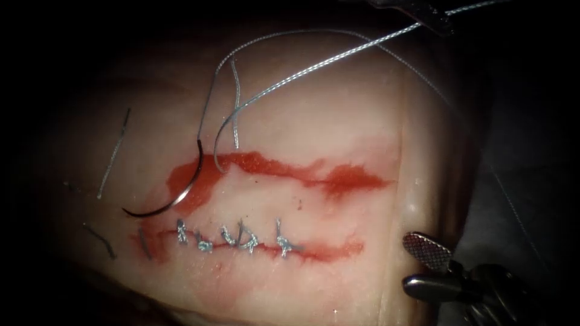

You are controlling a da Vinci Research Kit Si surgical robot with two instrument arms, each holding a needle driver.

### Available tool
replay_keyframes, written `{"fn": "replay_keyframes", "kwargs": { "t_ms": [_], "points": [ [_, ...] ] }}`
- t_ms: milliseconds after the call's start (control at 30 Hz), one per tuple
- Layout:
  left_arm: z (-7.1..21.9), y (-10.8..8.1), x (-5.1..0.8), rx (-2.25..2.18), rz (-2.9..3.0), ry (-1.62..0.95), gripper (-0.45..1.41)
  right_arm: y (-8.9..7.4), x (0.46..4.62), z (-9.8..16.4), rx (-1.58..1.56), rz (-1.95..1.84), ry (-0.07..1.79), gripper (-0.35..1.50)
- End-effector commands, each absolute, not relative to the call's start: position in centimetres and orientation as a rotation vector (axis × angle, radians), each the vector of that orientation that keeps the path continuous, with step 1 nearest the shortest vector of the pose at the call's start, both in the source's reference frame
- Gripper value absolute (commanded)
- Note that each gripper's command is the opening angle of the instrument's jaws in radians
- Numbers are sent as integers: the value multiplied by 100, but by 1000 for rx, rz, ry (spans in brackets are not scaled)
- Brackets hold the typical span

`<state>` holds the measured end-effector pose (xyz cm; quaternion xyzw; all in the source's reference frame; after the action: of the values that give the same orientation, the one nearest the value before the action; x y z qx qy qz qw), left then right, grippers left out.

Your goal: Wound Closure

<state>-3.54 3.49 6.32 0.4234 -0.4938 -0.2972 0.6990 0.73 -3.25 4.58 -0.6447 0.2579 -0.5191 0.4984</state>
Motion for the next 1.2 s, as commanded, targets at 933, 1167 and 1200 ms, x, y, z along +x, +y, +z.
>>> {"fn": "replay_keyframes", "kwargs": {
  "t_ms": [933, 1167, 1200],
  "points": [
    [717, 297, -152, 438, -1222, -1799, -45, -169, 337, 523, -1556, -1524, 355, 68],
    [689, 308, -136, 489, -1201, -1830, -45, -174, 333, 549, -1570, -1547, 336, 71],
    [688, 308, -137, 482, -1199, -1830, -45, -176, 334, 549, -1570, -1547, 333, 76]
  ]
}}
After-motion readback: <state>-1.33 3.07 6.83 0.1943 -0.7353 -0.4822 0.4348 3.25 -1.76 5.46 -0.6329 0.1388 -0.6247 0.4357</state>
